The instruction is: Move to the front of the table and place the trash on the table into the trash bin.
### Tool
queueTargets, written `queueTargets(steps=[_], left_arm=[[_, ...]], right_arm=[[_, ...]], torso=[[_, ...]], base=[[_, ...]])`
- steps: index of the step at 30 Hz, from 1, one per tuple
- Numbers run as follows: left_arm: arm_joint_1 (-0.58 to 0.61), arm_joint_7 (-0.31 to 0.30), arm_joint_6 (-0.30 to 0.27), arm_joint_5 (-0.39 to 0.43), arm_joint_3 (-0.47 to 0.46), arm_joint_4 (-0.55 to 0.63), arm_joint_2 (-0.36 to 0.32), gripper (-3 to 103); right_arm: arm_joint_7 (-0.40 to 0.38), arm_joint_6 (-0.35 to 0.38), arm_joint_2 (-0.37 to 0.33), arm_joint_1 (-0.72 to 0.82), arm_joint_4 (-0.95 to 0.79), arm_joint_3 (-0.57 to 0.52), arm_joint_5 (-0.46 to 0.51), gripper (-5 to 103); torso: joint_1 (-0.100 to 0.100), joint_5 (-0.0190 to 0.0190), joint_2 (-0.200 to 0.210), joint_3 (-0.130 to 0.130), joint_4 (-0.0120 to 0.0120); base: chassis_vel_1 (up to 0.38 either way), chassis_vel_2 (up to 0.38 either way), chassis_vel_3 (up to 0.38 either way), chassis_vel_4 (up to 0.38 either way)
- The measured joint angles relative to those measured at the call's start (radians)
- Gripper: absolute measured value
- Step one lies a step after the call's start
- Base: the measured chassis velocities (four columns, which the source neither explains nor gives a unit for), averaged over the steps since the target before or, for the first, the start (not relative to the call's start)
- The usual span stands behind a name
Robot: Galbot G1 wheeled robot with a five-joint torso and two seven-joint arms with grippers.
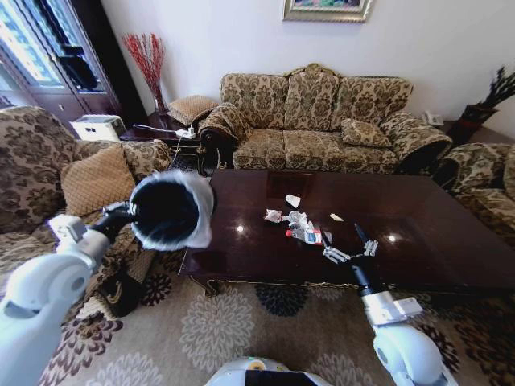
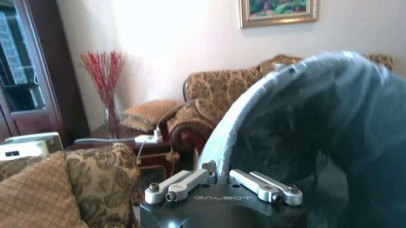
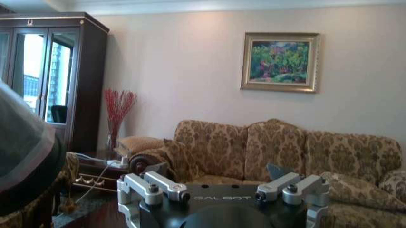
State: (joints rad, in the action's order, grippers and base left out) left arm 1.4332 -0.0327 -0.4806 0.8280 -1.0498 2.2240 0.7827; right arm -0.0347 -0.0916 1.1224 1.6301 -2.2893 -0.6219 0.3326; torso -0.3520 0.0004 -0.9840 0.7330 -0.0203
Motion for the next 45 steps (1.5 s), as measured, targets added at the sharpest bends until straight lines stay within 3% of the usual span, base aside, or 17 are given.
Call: queueTargets(steps=[9, 27, 31, 34, 45], left_arm=[[0.021, 0.002, 0.009, 0.020, 0.015, 0.019, -0.011, 0], [0.025, -0.001, 0.002, 0.034, 0.025, 0.014, -0.020, 0], [0.033, 0.000, -0.003, 0.034, 0.025, 0.014, -0.026, 0], [0.034, -0.001, -0.005, 0.034, 0.024, 0.014, -0.027, 0], [0.035, -0.001, -0.006, 0.034, 0.022, 0.015, -0.027, 0]], right_arm=[[-0.051, 0.115, 0.009, -0.104, 0.036, 0.031, 0.093, 100], [-0.038, 0.143, 0.016, -0.178, 0.127, 0.075, 0.120, 100], [-0.020, 0.142, 0.028, -0.216, 0.176, 0.111, 0.144, 100], [-0.016, 0.141, 0.030, -0.224, 0.184, 0.117, 0.150, 100], [-0.015, 0.138, 0.031, -0.222, 0.185, 0.118, 0.151, 100]], torso=[[0.000, -0.0003, 0.000, 0.000, -0.0005], [0.000, -0.0008, 0.000, 0.000, -0.0002], [0.000, 0.0008, 0.000, 0.000, -0.0005], [-0.002, -0.0007, 0.001, 0.001, -0.0004], [0.002, -0.0004, -0.001, -0.001, -0.0007]], base=[[0.000, 0.000, 0.000, 0.000], [-0.113, 0.110, 0.132, -0.116], [-0.237, 0.236, 0.233, -0.256], [-0.144, 0.155, 0.167, -0.165], [0.014, 0.001, -0.010, 0.006]])
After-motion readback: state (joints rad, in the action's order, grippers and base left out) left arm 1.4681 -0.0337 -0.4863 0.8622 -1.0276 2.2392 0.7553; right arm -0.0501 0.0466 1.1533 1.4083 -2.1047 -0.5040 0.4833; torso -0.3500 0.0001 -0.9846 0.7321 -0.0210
